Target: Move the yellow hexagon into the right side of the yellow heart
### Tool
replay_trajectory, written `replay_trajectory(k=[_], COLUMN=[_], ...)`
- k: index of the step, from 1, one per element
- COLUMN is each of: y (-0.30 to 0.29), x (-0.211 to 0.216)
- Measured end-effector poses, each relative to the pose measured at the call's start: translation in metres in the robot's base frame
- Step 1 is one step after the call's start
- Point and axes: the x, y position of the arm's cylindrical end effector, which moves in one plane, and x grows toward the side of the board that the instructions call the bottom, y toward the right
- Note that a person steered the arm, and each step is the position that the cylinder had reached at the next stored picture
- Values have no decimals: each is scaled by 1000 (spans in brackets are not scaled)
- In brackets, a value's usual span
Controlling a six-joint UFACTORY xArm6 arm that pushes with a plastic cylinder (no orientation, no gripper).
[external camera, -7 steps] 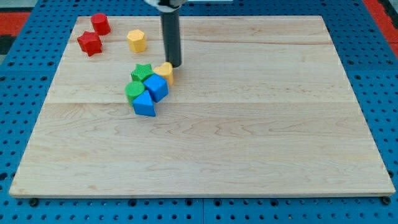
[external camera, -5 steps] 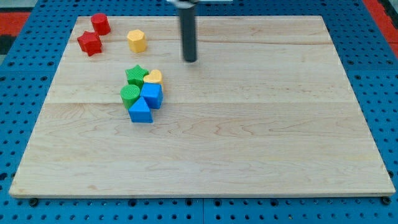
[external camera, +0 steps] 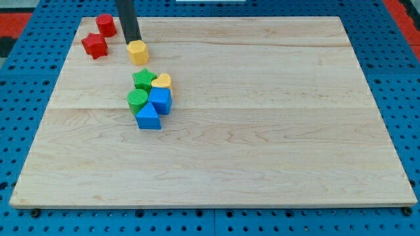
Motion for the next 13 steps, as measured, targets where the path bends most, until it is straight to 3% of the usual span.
replay_trajectory(k=[1,3,5,7,10,11,12,13], y=[26,-44,31,103,123,212,219,167], x=[15,20,53,38,86,67,107,145])
